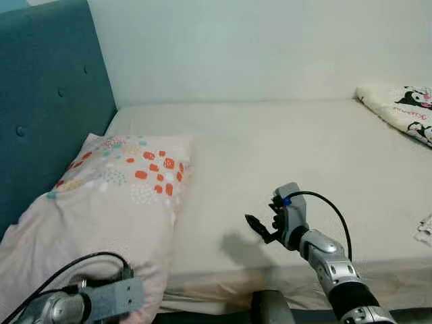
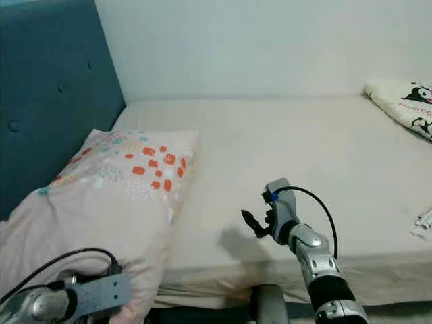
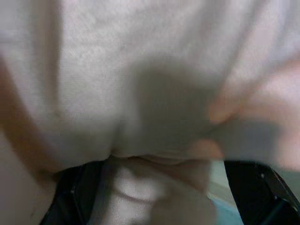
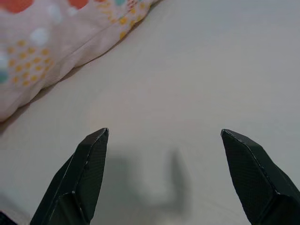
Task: Clean up the room
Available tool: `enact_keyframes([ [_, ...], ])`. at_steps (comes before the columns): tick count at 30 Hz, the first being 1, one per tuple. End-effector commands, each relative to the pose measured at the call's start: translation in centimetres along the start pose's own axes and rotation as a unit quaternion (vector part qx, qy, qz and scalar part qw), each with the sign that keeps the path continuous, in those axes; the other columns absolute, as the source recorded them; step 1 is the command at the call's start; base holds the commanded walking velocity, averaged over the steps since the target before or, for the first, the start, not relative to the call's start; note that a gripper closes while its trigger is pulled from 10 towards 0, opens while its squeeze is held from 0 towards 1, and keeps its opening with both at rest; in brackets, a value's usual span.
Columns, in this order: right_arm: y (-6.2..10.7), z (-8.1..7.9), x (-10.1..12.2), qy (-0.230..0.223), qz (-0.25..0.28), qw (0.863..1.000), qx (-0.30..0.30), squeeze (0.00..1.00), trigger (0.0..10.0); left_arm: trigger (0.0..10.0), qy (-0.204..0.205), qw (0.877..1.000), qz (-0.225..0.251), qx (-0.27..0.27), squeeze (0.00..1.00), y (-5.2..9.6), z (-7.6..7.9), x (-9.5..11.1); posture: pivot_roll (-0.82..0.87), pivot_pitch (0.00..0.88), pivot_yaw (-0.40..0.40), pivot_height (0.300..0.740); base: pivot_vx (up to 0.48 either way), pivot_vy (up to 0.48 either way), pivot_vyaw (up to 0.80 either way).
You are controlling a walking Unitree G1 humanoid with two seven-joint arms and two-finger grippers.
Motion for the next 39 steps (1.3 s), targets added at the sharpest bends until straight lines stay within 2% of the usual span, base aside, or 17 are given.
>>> enact_keyframes([
  [1,0.0,-0.4,-0.1,-0.001,-0.002,1.0,0.006,0.0,10.0,10.0,-0.008,0.996,-0.01,0.093,0.0,0.2,-3.8,-0.2,0.03,0.01,-0.031,0.54,0.0,0.0,0.0],
  [3,0.0,-0.4,-0.1,-0.002,-0.002,1.0,0.008,0.0,10.0,10.0,0.001,0.984,0.006,0.178,0.0,-0.2,-7.1,1.1,0.03,0.012,-0.03,0.54,0.0,0.0,0.0],
  [5,0.0,-0.4,-0.1,-0.002,-0.002,1.0,0.008,0.0,10.0,10.0,0.006,0.98,0.014,0.201,0.0,-0.2,-8.0,1.6,0.03,0.012,-0.029,0.54,0.0,0.0,0.0],
  [7,0.0,-0.4,-0.1,-0.002,-0.001,1.0,0.008,0.0,10.0,10.0,0.008,0.971,0.045,0.234,0.0,-1.1,-9.6,3.8,0.03,0.012,-0.029,0.54,0.0,0.0,0.0],
  [15,0.2,-0.4,0.1,-0.002,0.002,1.0,0.007,0.0,10.0,10.0,-0.026,0.963,0.088,0.254,0.0,-3.4,-11.1,7.9,0.01,0.013,-0.024,0.54,0.0,0.0,0.0],
  [18,0.2,-0.4,0.1,-0.003,0.002,1.0,0.006,0.0,10.0,10.0,-0.032,0.962,0.091,0.254,0.0,-3.7,-11.2,8.2,0.01,0.013,-0.024,0.54,0.0,0.0,0.0],
  [22,0.5,-0.2,-0.2,-0.001,-0.001,1.0,0.002,0.0,10.0,10.0,-0.053,0.967,0.059,0.242,0.0,-4.3,-10.8,6.4,0.0,0.019,-0.02,0.54,0.0,0.0,0.0],
  [24,0.7,-0.1,-0.3,-0.002,-0.001,1.0,-0.002,0.0,10.0,10.0,-0.078,0.971,0.004,0.224,0.0,-4.1,-10.2,3.0,0.0,0.024,-0.019,0.54,0.0,0.0,0.0],
  [25,0.7,-0.1,-0.3,-0.002,-0.001,1.0,-0.002,0.0,10.0,10.0,-0.078,0.971,0.004,0.224,0.0,-4.1,-10.2,3.0,0.0,0.024,-0.019,0.54,0.0,0.0,0.0],
  [26,0.7,-0.2,-0.3,-0.003,-0.001,1.0,-0.003,0.0,10.0,10.0,-0.085,0.976,-0.024,0.201,0.0,-3.8,-9.6,1.2,0.0,0.025,-0.019,0.54,0.0,0.0,0.0],
  [27,0.7,-0.2,-0.3,-0.003,0.0,1.0,-0.003,0.0,10.0,10.0,-0.08,0.977,-0.058,0.187,0.0,-3.2,-9.3,-1.0,0.0,0.028,-0.014,0.54,0.0,0.0,0.0],
  [28,0.7,-0.2,-0.3,-0.003,0.0,1.0,-0.003,0.0,10.0,10.0,-0.08,0.977,-0.058,0.187,0.0,-3.2,-9.3,-1.0,0.0,0.028,-0.014,0.54,0.0,0.0,0.0],
  [29,0.7,-0.1,-0.2,-0.004,0.001,1.0,-0.005,0.0,10.0,10.0,-0.065,0.981,-0.095,0.155,0.0,-2.2,-8.6,-3.6,0.0,0.029,-0.017,0.54,0.0,0.0,0.0],
  [34,0.7,-0.1,-0.2,-0.006,0.002,1.0,-0.006,0.0,10.0,10.0,-0.061,0.984,-0.103,0.135,0.0,-2.0,-8.1,-4.4,0.0,0.029,-0.017,0.54,0.0,0.0,0.0],
  [35,0.8,0.0,-0.3,-0.005,0.0,1.0,-0.009,0.0,10.0,10.0,-0.076,0.981,-0.128,0.126,0.0,-1.2,-8.0,-5.8,0.01,0.035,-0.022,0.54,0.0,0.0,0.0],
  [37,0.8,0.0,-0.3,-0.005,0.0,1.0,-0.009,0.0,10.0,10.0,-0.076,0.981,-0.128,0.126,0.0,-1.2,-8.0,-5.8,0.01,0.035,-0.022,0.54,0.0,0.0,0.0],
  [39,0.7,0.1,-0.3,-0.005,-0.002,1.0,-0.011,0.0,10.0,10.0,-0.07,0.983,-0.138,0.094,0.0,0.1,-7.8,-7.2,0.01,0.032,-0.026,0.54,0.0,0.0,0.0],
])
Point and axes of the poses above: a point about 5 cm out from each wrist's last joint towards the gripper, its own y axis pointing back from the gripper into the wrist, its own x axis along the axis of the wrist's last joint, z = x × y, the point moved 3 cm from there along -y, pointing out of the wrist towards the gripper, and after that the axes turned 8 degrees about -y, right-handed, at the moved point
